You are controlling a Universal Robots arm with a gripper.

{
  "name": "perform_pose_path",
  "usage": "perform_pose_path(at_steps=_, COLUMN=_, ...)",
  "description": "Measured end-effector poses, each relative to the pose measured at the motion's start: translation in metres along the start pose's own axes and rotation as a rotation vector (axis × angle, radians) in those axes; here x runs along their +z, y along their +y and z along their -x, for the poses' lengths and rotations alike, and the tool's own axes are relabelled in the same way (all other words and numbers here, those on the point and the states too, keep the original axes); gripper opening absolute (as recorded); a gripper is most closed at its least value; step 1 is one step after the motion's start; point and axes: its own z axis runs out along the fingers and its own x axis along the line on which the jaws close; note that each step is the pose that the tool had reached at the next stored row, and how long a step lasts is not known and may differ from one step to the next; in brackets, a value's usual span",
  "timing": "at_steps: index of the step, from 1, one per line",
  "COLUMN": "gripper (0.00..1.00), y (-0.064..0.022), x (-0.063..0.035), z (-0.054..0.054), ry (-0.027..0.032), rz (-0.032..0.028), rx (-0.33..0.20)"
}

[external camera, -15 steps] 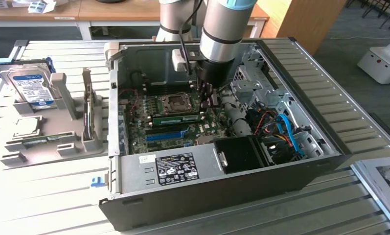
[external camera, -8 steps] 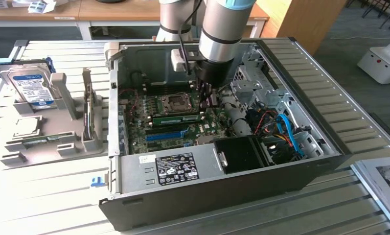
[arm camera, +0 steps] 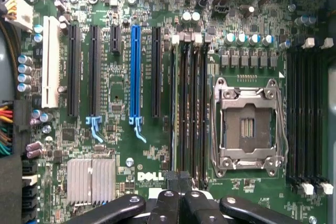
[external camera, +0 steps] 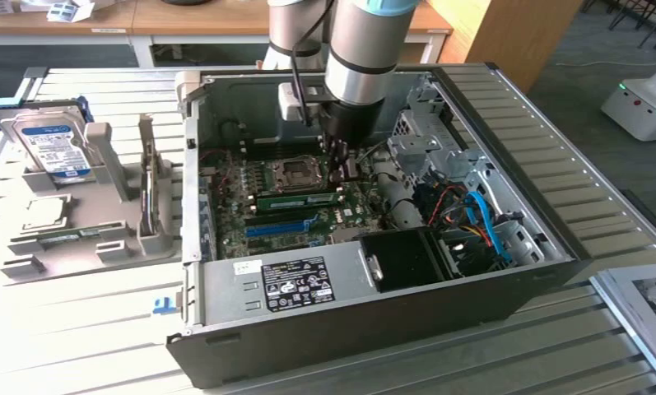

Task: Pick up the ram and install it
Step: 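Press down the ram until it locks into place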

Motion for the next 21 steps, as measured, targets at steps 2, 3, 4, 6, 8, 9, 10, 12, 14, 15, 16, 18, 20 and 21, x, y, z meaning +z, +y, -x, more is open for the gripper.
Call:
perform_pose_path(at_steps=2, gripper=0.1, y=0.0038, x=0.0001, z=0.0, ry=0.0001, rz=-0.0001, rx=0.0)
perform_pose_path(at_steps=3, gripper=0.1, y=0.0058, x=0.0001, z=0.0, ry=0.0, rz=0.0, rx=0.0)
perform_pose_path(at_steps=4, gripper=0.1, y=0.008, x=0.0002, z=0.0, ry=0.0001, rz=-0.0001, rx=0.0)
perform_pose_path(at_steps=6, gripper=0.1, y=0.0126, x=0.0003, z=0.0, ry=0.0001, rz=-0.0002, rx=0.0)
perform_pose_path(at_steps=8, gripper=0.1, y=0.0175, x=0.0004, z=0.0, ry=0.0001, rz=-0.0003, rx=0.0)
perform_pose_path(at_steps=9, gripper=0.1, y=0.02, x=0.0005, z=0.0, ry=0.0001, rz=-0.0004, rx=0.0)
perform_pose_path(at_steps=10, gripper=0.1, y=0.0224, x=0.0005, z=0.0, ry=0.0001, rz=-0.0004, rx=0.0)
perform_pose_path(at_steps=12, gripper=0.1, y=0.0274, x=0.0006, z=0.0, ry=0.0, rz=-0.0005, rx=0.0)
perform_pose_path(at_steps=14, gripper=0.1, y=0.0323, x=0.0008, z=0.0, ry=0.0001, rz=-0.0007, rx=0.0)
perform_pose_path(at_steps=15, gripper=0.1, y=0.0345, x=0.0008, z=0.0, ry=0.0, rz=-0.0007, rx=0.0)
perform_pose_path(at_steps=16, gripper=0.1, y=0.0369, x=0.0009, z=0.0, ry=0.0, rz=-0.0008, rx=0.0)
perform_pose_path(at_steps=18, gripper=0.1, y=0.0418, x=0.001, z=0.0, ry=0.0001, rz=-0.0009, rx=0.0)
perform_pose_path(at_steps=20, gripper=0.1, y=0.0463, x=0.0011, z=0.0, ry=0.0, rz=-0.001, rx=0.0)
perform_pose_path(at_steps=21, gripper=0.1, y=0.0484, x=0.0012, z=0.0, ry=0.0, rz=-0.0011, rx=0.0)
